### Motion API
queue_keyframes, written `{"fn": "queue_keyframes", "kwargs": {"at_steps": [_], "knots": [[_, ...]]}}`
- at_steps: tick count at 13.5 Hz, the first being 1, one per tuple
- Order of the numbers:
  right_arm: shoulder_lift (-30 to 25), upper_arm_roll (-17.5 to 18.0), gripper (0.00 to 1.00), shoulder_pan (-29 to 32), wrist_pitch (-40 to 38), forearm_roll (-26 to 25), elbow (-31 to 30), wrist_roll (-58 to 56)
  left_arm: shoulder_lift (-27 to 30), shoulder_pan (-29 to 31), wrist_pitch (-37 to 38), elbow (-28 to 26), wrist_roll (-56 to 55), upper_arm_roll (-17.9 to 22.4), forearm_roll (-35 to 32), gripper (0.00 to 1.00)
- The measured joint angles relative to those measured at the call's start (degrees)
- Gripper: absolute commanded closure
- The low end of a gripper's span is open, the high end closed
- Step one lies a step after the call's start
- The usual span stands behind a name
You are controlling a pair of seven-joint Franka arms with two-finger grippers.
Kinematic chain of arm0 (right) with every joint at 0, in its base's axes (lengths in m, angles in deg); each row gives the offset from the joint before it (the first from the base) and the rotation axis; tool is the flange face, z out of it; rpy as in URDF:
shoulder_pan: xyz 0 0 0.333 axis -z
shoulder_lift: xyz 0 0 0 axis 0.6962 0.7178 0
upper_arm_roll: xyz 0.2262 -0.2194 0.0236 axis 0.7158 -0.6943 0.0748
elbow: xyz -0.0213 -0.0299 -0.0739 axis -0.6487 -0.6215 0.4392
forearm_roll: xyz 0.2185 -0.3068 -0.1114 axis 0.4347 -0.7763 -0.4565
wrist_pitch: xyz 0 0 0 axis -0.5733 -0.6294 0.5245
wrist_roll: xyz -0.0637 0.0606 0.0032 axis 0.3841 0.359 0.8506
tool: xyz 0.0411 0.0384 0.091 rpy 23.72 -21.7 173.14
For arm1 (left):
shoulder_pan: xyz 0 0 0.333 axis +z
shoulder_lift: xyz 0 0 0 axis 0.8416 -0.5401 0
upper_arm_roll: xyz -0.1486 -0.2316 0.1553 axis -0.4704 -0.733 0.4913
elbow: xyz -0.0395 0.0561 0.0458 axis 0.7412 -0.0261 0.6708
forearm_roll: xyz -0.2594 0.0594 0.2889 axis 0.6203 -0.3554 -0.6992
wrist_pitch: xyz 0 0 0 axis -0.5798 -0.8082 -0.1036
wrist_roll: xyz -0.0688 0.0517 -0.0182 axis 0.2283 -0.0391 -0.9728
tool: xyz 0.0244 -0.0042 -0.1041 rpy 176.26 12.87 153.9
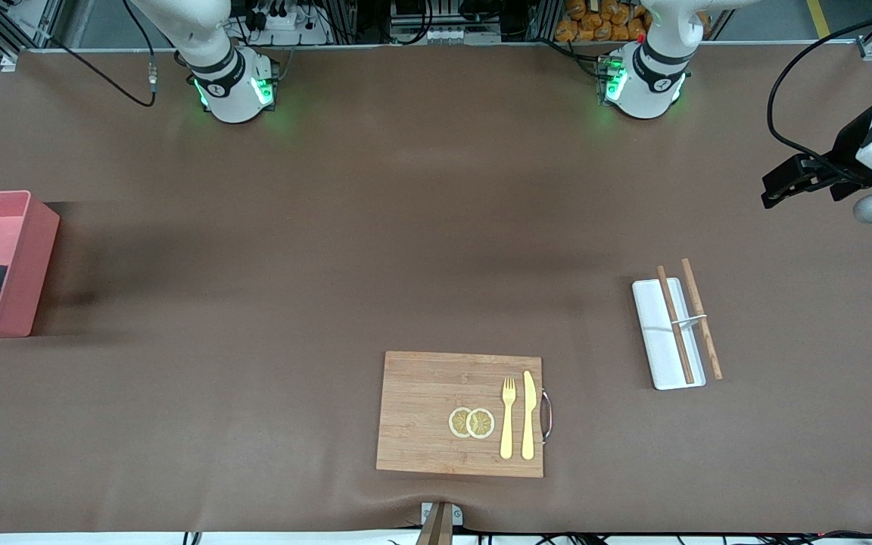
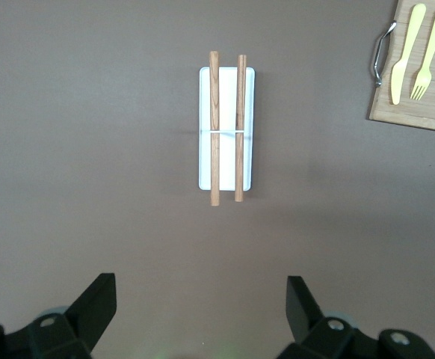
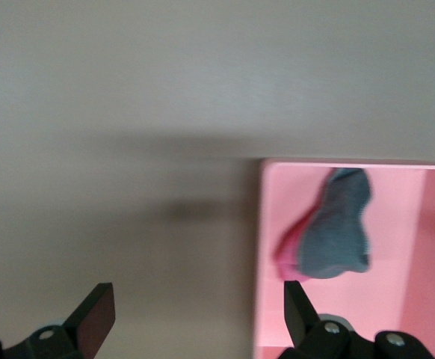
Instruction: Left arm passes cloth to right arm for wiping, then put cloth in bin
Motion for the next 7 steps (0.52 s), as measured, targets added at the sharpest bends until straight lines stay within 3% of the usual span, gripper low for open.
{"fn": "queue_keyframes", "kwargs": {"at_steps": [7], "knots": [[-7.2,0.4,0.0,-15.7,-9.5,3.7,0.0,22.7,0.3,0.1,0.0,0.1,0.0,0.0,0.0,0.0]]}}
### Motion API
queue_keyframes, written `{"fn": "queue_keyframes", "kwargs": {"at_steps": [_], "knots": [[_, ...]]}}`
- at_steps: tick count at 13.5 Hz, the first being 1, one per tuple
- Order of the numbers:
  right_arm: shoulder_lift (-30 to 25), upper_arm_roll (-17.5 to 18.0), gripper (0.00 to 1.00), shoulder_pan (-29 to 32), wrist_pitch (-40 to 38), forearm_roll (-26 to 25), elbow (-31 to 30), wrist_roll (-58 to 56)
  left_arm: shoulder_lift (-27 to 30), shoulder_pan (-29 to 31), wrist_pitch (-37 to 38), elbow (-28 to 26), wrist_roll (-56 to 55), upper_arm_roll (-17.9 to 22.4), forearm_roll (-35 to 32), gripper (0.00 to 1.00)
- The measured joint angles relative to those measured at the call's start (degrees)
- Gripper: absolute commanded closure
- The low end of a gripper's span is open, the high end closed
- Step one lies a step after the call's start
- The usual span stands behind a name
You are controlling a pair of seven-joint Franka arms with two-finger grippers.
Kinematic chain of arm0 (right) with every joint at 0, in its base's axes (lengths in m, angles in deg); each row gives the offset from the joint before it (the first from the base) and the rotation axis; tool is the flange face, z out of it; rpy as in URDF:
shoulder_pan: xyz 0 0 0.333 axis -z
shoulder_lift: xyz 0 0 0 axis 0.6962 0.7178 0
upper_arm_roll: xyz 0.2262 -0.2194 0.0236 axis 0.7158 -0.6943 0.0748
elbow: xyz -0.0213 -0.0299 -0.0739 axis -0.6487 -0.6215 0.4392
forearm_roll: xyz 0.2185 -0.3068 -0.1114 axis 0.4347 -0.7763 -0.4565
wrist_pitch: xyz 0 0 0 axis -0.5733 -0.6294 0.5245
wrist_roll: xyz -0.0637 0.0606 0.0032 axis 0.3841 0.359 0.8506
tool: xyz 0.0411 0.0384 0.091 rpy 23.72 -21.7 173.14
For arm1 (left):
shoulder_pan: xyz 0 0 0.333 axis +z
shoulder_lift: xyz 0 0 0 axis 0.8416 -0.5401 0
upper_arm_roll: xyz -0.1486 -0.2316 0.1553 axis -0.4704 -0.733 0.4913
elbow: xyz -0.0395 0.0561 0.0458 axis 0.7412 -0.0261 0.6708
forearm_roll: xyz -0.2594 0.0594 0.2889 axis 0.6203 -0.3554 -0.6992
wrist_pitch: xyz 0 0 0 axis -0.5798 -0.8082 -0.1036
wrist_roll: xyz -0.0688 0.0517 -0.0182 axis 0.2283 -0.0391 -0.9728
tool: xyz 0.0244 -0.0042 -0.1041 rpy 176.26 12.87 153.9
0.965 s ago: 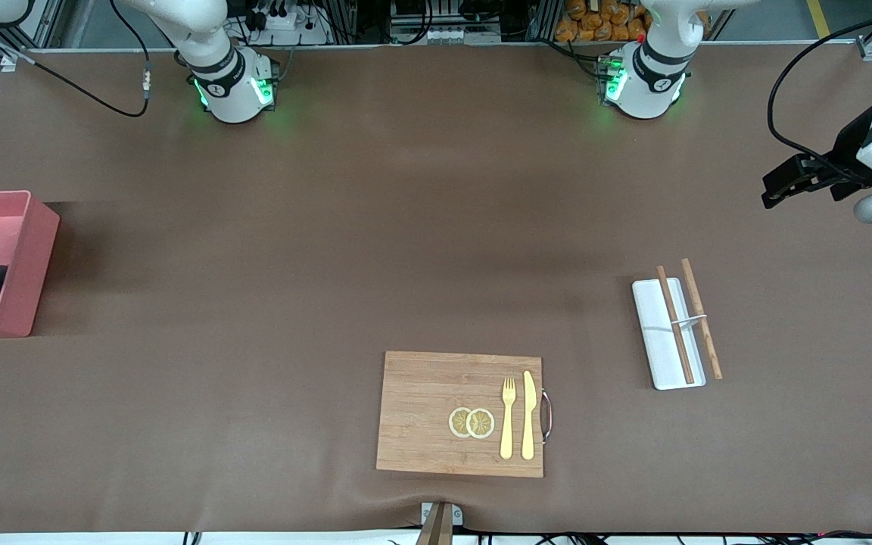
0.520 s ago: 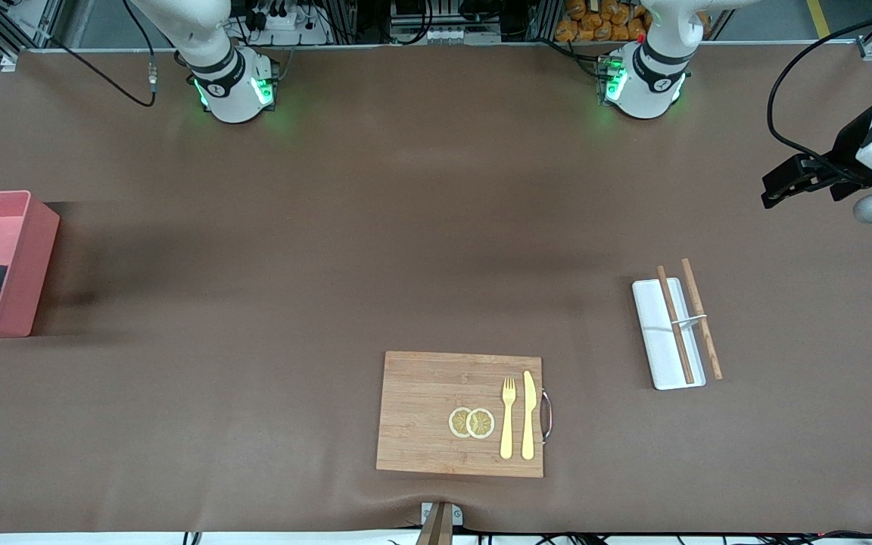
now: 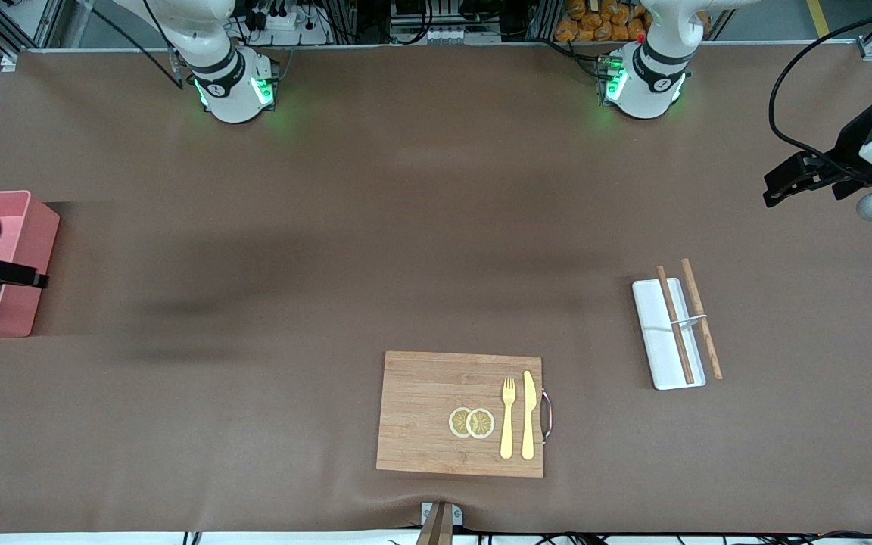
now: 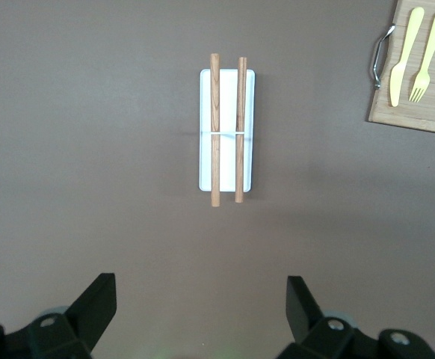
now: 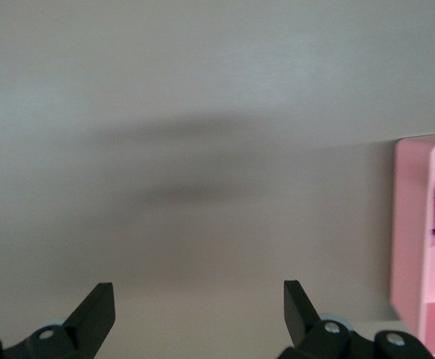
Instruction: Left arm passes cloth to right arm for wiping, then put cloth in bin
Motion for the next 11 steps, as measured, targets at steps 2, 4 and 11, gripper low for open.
{"fn": "queue_keyframes", "kwargs": {"at_steps": [2,4,11], "knots": [[-2.4,0.0,0.0,-3.7,-0.5,0.1,-0.1,2.9,0.0,0.0,0.0,0.0,0.0,0.0,0.0,0.0],[-5.2,0.0,0.0,-6.1,-0.9,0.1,-0.5,3.6,0.0,0.0,0.0,0.0,0.0,0.0,0.0,0.0],[-15.5,-0.1,0.0,-9.2,2.7,0.1,-4.6,6.7,0.0,0.0,0.0,0.0,0.0,0.0,0.0,0.0]]}}
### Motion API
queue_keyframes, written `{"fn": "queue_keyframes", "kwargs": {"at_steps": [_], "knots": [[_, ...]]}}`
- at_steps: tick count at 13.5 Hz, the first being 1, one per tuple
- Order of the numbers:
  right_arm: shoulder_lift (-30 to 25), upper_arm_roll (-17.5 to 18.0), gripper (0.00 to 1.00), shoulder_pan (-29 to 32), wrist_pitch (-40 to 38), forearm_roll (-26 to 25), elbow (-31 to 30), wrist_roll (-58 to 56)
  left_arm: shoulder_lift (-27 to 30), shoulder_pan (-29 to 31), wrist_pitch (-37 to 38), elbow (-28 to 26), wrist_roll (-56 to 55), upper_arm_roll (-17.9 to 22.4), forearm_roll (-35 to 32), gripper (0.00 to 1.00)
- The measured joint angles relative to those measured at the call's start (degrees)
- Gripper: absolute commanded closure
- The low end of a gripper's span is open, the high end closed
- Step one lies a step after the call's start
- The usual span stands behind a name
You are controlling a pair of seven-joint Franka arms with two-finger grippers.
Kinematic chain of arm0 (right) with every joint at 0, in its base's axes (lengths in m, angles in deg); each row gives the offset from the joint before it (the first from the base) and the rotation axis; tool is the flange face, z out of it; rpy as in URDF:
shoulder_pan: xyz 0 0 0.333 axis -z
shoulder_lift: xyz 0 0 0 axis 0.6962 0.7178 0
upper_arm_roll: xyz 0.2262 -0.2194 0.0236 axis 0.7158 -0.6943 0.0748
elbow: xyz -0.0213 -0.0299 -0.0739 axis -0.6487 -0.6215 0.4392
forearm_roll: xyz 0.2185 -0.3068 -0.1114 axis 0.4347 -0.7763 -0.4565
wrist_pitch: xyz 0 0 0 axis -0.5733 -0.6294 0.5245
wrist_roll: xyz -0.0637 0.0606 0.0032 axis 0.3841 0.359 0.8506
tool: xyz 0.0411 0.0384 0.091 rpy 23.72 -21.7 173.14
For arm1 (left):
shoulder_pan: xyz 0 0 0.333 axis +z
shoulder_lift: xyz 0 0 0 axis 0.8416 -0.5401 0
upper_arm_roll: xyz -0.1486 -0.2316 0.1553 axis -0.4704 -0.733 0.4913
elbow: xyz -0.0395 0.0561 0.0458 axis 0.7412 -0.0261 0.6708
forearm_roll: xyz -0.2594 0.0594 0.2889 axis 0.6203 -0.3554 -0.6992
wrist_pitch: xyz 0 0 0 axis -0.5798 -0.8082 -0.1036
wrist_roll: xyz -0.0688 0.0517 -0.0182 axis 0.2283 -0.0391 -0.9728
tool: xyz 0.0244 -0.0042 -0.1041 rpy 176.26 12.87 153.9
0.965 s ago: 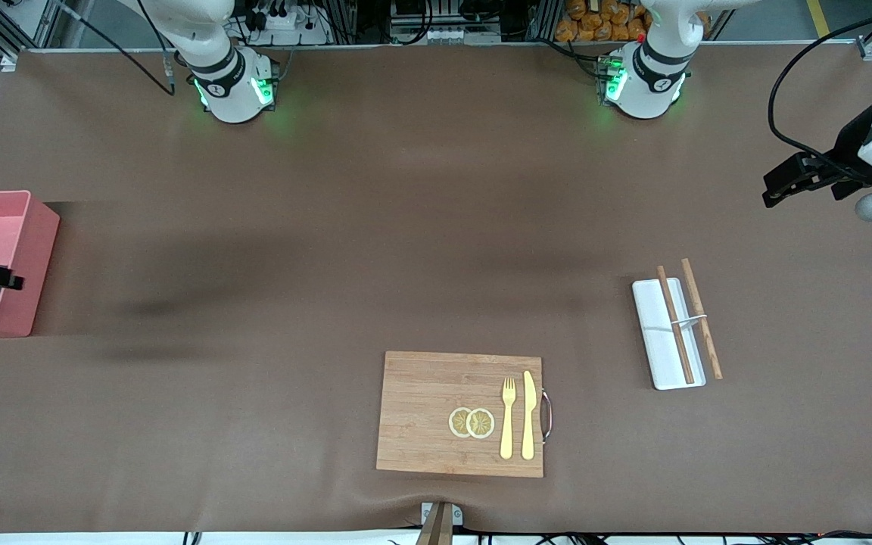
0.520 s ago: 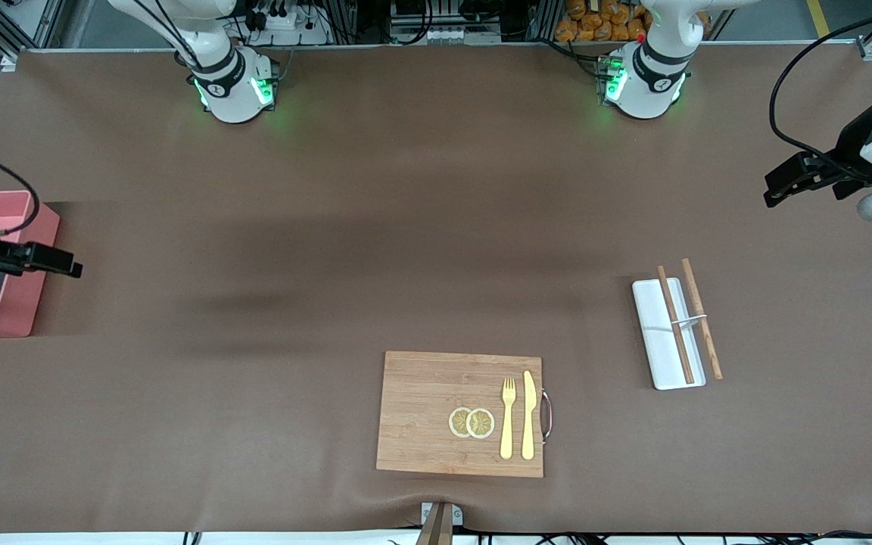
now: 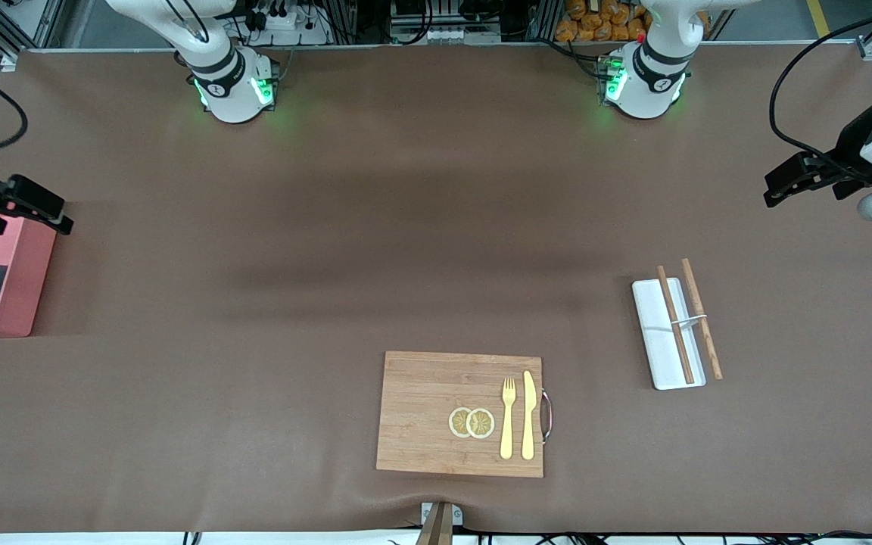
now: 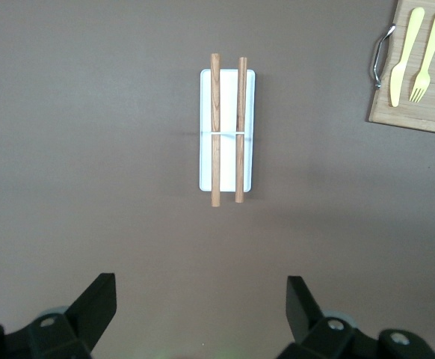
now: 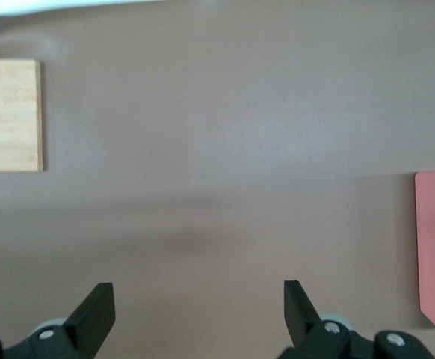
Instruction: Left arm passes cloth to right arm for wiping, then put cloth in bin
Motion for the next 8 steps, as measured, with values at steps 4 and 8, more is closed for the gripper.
{"fn": "queue_keyframes", "kwargs": {"at_steps": [4,8], "knots": [[0.1,-0.6,0.0,0.0,4.6,0.0,-4.3,0.0,0.0,0.0,0.0,0.0,0.0,0.0,0.0,0.0],[-0.1,-0.7,0.0,0.0,5.5,-0.3,-4.0,0.0,0.0,0.0,0.0,0.1,0.0,0.0,0.0,0.0]]}}
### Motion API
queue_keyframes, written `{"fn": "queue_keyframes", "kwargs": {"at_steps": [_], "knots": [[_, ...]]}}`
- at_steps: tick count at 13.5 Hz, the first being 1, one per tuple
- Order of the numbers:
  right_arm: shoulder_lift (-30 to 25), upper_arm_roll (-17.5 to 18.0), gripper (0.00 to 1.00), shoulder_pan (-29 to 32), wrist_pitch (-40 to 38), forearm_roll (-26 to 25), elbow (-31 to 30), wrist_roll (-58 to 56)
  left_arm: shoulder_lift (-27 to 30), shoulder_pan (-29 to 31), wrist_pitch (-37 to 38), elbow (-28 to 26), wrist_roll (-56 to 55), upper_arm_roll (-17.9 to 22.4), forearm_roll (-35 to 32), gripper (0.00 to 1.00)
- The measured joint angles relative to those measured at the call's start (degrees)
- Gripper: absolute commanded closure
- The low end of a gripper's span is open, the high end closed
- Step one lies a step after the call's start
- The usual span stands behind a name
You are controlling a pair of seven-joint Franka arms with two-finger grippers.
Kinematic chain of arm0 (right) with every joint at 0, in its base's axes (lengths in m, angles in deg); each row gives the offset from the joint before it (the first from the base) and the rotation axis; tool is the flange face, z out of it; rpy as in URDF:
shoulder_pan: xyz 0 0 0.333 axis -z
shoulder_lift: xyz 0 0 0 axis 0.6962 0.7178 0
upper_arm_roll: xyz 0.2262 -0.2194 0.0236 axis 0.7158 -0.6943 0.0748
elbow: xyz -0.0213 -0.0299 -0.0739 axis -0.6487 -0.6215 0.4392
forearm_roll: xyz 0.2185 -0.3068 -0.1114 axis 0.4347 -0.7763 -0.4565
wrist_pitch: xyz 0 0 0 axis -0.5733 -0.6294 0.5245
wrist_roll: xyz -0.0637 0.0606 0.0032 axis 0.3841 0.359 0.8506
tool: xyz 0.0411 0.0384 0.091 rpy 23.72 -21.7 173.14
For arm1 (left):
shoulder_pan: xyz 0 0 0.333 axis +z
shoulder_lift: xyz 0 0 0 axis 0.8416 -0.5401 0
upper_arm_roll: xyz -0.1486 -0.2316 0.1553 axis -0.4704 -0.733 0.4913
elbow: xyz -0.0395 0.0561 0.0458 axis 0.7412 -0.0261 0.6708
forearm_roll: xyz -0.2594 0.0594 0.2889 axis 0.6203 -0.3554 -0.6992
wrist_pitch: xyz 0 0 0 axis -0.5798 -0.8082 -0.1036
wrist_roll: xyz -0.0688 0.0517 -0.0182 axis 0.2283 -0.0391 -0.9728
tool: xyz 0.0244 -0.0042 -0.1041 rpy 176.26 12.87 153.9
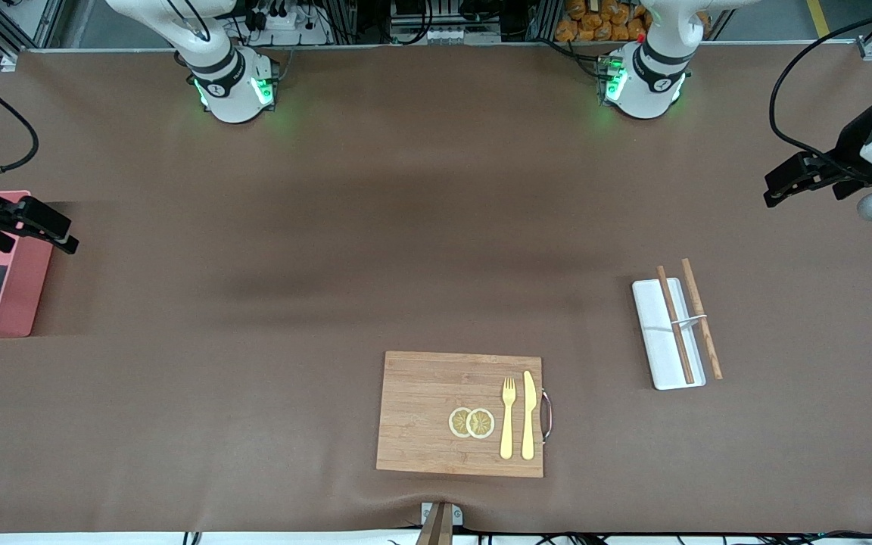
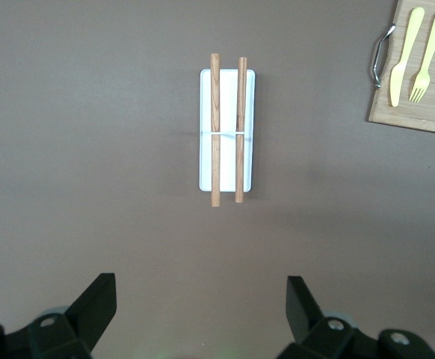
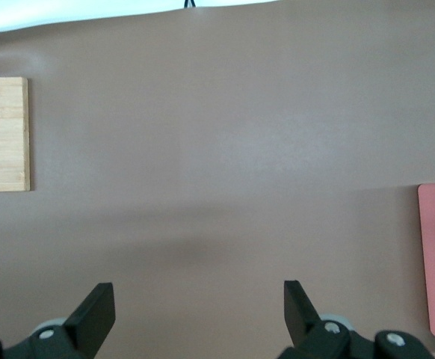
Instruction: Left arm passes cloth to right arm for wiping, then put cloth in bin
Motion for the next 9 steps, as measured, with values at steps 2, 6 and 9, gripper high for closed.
{"fn": "queue_keyframes", "kwargs": {"at_steps": [2,6,9], "knots": [[-0.3,-0.1,0.0,0.0,-0.1,0.0,1.9,0.0,0.0,0.0,0.0,0.5,0.0,-0.1,0.0,0.0],[-0.4,-0.1,0.0,0.0,-0.4,0.0,3.0,0.0,0.0,-0.1,0.0,1.2,0.0,-0.1,0.0,0.0],[-0.4,-0.1,0.0,0.0,-1.5,-0.6,2.9,0.0,0.0,-0.1,0.0,1.2,0.0,-0.1,0.0,0.0]]}}
